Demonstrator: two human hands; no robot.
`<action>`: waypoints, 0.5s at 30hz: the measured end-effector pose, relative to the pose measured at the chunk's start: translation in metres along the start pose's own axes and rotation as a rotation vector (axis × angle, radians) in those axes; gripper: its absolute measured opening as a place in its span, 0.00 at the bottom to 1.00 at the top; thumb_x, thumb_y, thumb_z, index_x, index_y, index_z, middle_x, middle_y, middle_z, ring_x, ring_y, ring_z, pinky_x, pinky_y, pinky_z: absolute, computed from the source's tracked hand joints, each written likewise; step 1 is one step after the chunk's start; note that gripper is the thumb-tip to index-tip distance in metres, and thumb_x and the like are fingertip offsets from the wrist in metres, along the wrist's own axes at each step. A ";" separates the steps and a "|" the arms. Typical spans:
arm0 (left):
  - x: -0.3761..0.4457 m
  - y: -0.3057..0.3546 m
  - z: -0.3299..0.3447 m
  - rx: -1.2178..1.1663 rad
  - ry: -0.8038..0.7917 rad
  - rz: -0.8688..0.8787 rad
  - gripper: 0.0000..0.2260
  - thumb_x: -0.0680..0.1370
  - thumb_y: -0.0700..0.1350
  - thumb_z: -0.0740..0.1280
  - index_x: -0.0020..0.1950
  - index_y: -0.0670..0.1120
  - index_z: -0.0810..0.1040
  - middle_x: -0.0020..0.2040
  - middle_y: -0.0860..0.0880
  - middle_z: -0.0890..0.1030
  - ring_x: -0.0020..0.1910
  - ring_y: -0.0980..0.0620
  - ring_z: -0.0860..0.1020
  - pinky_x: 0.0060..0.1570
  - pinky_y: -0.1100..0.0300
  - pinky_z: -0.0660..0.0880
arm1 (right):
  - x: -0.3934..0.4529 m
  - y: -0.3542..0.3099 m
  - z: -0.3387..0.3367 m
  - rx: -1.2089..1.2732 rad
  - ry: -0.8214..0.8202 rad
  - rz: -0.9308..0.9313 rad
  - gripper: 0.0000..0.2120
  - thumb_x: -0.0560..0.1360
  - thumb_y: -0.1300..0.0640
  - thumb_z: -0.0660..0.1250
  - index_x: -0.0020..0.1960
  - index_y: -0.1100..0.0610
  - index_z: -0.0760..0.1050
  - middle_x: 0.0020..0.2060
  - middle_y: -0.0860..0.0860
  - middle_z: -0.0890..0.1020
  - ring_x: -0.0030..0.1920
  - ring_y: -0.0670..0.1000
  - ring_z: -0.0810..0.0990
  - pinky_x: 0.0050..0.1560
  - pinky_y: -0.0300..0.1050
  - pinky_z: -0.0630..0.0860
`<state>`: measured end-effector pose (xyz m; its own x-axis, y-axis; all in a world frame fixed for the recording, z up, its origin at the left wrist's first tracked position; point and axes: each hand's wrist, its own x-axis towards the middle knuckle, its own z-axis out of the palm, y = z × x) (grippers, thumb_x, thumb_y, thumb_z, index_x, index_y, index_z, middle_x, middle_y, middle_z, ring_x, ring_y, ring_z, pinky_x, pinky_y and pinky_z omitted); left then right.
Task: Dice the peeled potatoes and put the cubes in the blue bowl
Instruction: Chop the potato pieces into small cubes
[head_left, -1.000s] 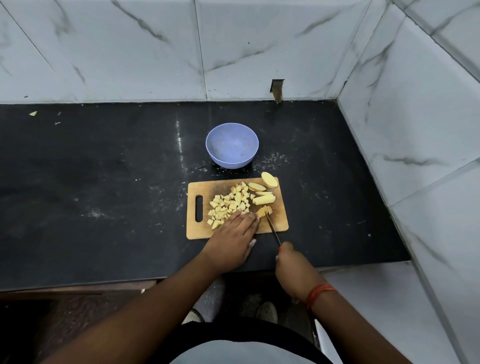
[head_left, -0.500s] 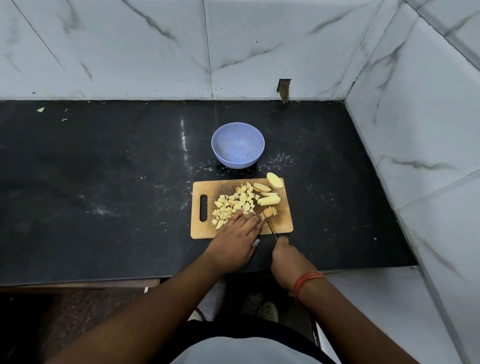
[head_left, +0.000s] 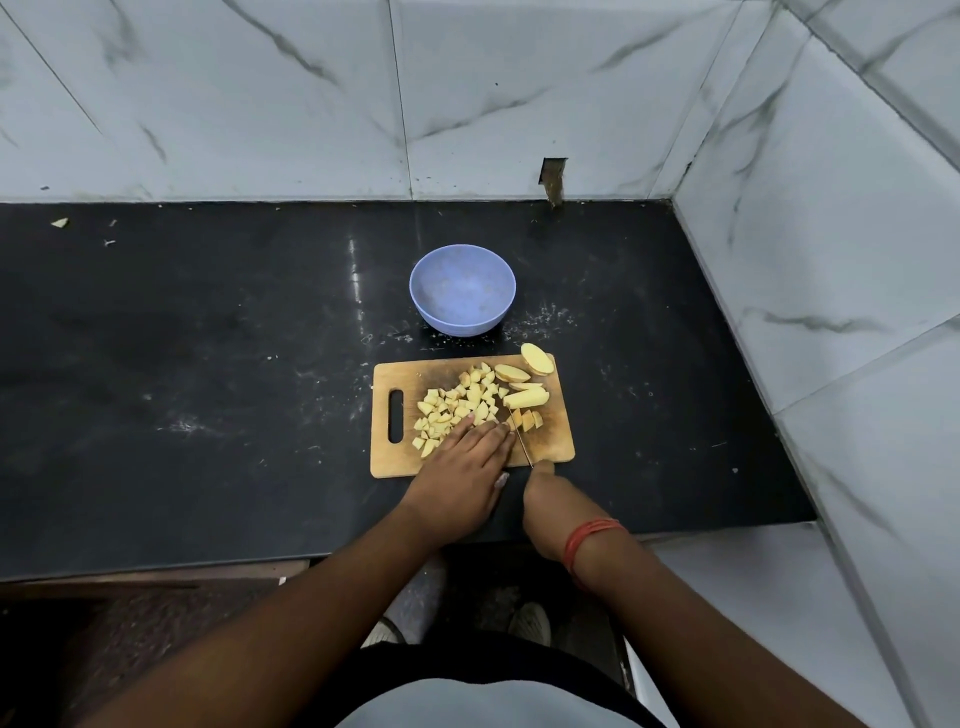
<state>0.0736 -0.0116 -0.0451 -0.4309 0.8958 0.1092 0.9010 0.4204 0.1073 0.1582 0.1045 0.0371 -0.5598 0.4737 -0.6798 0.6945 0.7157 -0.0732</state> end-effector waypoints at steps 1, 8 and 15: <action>0.000 0.000 0.000 -0.003 -0.001 -0.004 0.25 0.83 0.52 0.51 0.78 0.42 0.66 0.75 0.44 0.70 0.74 0.46 0.67 0.78 0.45 0.57 | 0.000 -0.002 0.000 -0.010 0.001 -0.008 0.28 0.77 0.65 0.61 0.74 0.62 0.53 0.62 0.60 0.76 0.60 0.57 0.78 0.57 0.50 0.74; 0.000 0.002 -0.003 0.013 -0.009 -0.014 0.26 0.83 0.52 0.51 0.77 0.41 0.67 0.74 0.44 0.71 0.74 0.46 0.68 0.78 0.46 0.57 | 0.006 0.020 -0.013 -0.026 0.020 -0.184 0.21 0.79 0.60 0.59 0.70 0.64 0.62 0.60 0.62 0.76 0.59 0.63 0.77 0.56 0.54 0.74; 0.002 0.006 -0.007 0.046 -0.038 -0.044 0.26 0.84 0.53 0.51 0.77 0.42 0.67 0.73 0.45 0.72 0.74 0.47 0.67 0.78 0.47 0.56 | -0.006 0.040 0.008 -0.064 -0.023 -0.173 0.17 0.79 0.64 0.58 0.67 0.63 0.61 0.45 0.56 0.79 0.50 0.55 0.80 0.40 0.41 0.73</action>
<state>0.0781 -0.0085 -0.0374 -0.4683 0.8810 0.0673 0.8832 0.4645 0.0651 0.1932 0.1261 0.0326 -0.6574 0.3298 -0.6775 0.5586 0.8167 -0.1445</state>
